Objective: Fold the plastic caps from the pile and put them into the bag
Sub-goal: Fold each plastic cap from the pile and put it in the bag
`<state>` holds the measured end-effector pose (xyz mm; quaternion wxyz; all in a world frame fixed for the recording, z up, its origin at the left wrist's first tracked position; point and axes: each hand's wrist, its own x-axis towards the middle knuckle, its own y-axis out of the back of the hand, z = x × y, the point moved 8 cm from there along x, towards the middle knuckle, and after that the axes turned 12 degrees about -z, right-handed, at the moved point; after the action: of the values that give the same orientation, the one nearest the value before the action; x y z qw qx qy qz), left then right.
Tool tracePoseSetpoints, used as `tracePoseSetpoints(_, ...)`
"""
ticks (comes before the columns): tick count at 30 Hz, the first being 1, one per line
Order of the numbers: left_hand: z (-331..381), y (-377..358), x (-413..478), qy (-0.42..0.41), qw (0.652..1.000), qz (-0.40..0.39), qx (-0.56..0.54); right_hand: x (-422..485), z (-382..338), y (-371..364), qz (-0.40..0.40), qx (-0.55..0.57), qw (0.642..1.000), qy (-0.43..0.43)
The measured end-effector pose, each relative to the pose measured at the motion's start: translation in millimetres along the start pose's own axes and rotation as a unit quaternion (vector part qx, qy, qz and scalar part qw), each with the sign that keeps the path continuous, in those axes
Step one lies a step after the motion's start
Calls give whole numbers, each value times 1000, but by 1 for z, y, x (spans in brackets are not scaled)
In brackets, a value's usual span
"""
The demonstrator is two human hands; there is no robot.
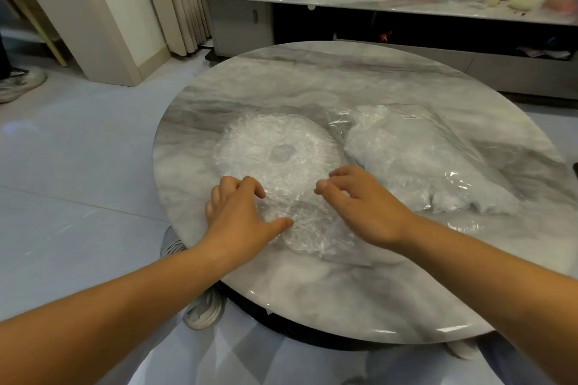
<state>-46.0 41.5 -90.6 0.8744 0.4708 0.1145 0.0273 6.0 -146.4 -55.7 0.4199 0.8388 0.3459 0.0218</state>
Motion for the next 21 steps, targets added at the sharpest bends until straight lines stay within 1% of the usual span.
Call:
tracePoseSetpoints(3,-1,-1,0,18,1000,10,-11,14,7,3,9,115,993,-26)
tracePoseSetpoints(5,-2,-2,1,25,1000,6,-16,20,13,1,6,190,981,-46)
tracePoseSetpoints(7,-2,-4,2,28,999,1,-18,24,18,2,23,246,968,-51)
tracePoseSetpoints(10,-5,-6,3,34,999,-12,-25,25,18,9,60,302,951,-33)
tracePoseSetpoints(13,-7,-5,4,36,999,-17,-32,20,11,12,59,328,943,15)
tracePoseSetpoints(15,-7,-4,4,35,999,-19,-33,14,2,10,44,313,947,58)
tracePoseSetpoints(17,-8,-4,3,34,999,-22,-33,2,-8,4,26,243,964,105)
tracePoseSetpoints(19,-9,-2,3,29,998,-40,-42,-12,-19,-6,2,94,984,155)
tracePoseSetpoints(21,-10,-2,3,17,995,-91,-45,-26,-30,-21,-23,-50,976,210)
